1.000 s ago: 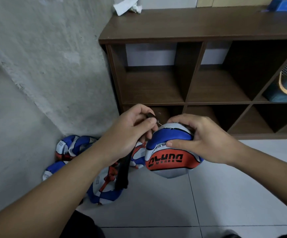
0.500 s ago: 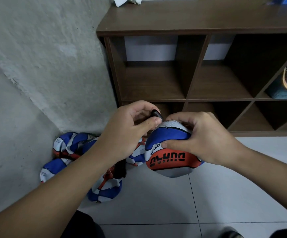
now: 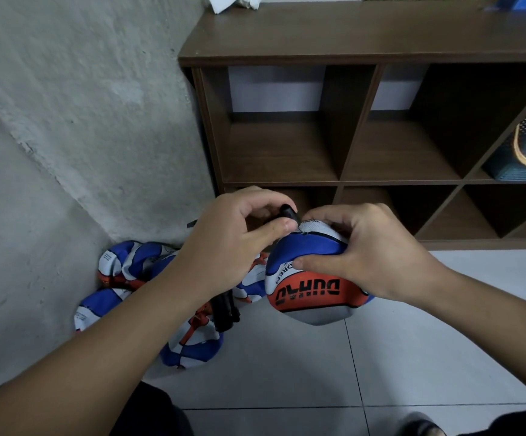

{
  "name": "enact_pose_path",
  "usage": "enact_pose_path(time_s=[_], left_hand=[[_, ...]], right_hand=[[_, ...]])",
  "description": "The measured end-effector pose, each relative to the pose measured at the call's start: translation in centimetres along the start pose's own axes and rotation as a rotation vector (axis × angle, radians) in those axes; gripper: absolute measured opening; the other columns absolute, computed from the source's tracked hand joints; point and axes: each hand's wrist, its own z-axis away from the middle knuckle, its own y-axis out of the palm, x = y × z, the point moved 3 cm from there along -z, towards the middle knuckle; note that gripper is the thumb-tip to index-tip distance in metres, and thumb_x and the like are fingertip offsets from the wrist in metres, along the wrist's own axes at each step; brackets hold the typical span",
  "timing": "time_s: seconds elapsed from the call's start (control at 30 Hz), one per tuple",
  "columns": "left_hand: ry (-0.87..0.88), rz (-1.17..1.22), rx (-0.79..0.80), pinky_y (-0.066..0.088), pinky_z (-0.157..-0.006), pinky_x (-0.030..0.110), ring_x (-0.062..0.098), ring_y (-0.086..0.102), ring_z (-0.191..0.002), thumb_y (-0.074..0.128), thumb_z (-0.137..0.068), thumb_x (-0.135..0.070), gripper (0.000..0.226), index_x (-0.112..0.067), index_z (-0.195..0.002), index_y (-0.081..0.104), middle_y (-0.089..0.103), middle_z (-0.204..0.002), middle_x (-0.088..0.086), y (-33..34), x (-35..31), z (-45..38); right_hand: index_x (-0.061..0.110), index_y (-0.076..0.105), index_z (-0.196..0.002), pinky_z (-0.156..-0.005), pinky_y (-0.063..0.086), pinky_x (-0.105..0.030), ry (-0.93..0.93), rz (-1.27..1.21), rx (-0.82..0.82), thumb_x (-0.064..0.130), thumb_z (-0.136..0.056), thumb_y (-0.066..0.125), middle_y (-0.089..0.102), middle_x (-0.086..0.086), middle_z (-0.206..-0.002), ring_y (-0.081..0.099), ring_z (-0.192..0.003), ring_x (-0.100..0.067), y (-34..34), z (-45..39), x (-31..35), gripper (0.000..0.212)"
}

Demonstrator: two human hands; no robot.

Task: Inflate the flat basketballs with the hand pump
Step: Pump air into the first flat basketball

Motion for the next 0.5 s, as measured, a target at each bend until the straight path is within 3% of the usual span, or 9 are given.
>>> enact_pose_path(time_s=[0.2, 0.4, 0.5], left_hand=[[0.114, -0.188, 0.021, 0.059, -0.083, 0.038, 0.012, 0.069, -0.099, 0.067, -0.104, -0.028, 0.012, -0.028, -0.112, 0.077, 0.068, -0.101, -0.015, 0.5, 0.1, 0.2], [0.205, -0.235, 0.005, 0.054, -0.081, 0.025, 0.007, 0.067, -0.1, 0.07, -0.104, -0.026, 0.016, -0.021, -0.116, 0.079, 0.069, -0.102, -0.015, 1.4, -0.3, 0.2], [0.21, -0.263, 0.03, 0.054, -0.08, 0.026, 0.008, 0.067, -0.097, 0.07, -0.104, -0.026, 0.017, -0.021, -0.118, 0.079, 0.068, -0.1, -0.014, 1.9, -0.2, 0.2]], right_hand=[[0.033, 0.079, -0.109, -0.071, 0.062, -0.02, -0.012, 0.028, -0.005, 0.047, -0.079, 0.09, 0.078, 0.019, -0.095, 0.076, -0.089, 0.003, -0.4, 0.1, 0.5, 0.035], [0.032, 0.08, -0.11, -0.072, 0.063, -0.021, -0.041, 0.03, -0.02, 0.043, -0.081, 0.09, 0.079, 0.02, -0.096, 0.076, -0.09, 0.004, -1.0, 0.2, 1.1, 0.032], [0.03, 0.082, -0.11, -0.074, 0.062, -0.02, -0.047, 0.033, -0.014, 0.04, -0.082, 0.091, 0.079, 0.02, -0.095, 0.076, -0.09, 0.004, -0.8, 0.3, 1.1, 0.032]])
